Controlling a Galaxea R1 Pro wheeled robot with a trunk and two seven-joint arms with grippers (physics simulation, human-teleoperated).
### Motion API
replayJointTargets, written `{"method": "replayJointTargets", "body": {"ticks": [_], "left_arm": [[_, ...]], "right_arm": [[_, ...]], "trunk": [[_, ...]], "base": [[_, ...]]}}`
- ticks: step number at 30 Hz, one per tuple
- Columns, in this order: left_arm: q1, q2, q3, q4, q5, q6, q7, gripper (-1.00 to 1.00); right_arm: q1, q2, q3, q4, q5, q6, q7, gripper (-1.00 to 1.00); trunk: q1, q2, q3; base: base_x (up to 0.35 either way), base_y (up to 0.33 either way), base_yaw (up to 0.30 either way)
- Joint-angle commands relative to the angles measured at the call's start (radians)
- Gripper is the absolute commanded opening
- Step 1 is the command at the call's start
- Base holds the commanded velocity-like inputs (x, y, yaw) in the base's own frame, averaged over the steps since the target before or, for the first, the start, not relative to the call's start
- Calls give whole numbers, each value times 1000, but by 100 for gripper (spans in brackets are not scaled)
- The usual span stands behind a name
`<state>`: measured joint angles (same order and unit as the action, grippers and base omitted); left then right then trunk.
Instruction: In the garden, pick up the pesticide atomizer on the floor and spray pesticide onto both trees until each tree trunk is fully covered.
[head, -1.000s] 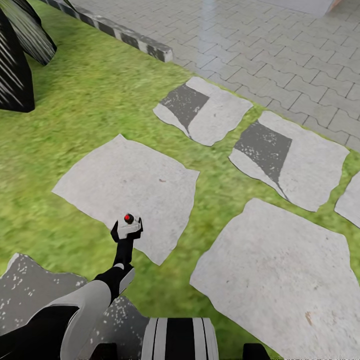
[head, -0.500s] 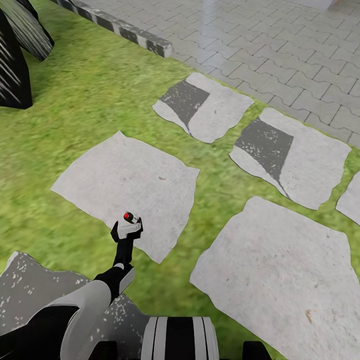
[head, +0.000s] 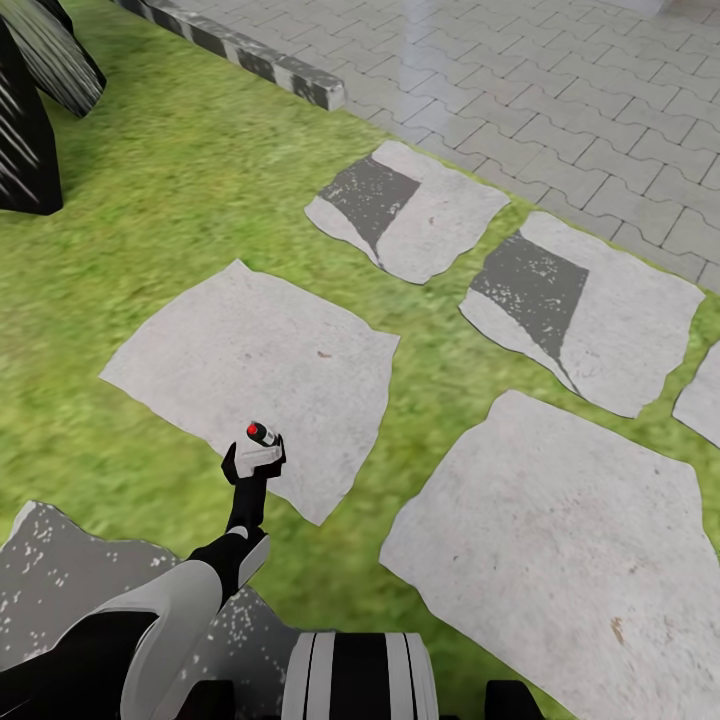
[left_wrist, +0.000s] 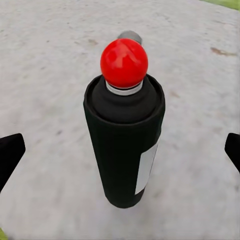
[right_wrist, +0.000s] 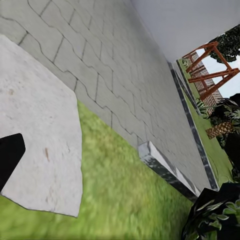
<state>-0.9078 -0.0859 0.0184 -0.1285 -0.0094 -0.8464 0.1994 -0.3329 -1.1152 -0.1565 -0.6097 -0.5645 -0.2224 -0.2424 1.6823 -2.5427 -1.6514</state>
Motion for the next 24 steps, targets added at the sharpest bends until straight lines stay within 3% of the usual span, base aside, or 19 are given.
{"method": "replayJointTargets", "body": {"ticks": [1,24], "left_arm": [[0,0,0,0,0,0,0,100],[0,0,-2,1,0,3,0,100]], "right_arm": [[0,0,0,0,0,0,0,100],[0,0,0,0,0,0,0,100]], "trunk": [[0,0,0],[0,0,0]], "base": [[0,0,0],[29,0,0]]}}
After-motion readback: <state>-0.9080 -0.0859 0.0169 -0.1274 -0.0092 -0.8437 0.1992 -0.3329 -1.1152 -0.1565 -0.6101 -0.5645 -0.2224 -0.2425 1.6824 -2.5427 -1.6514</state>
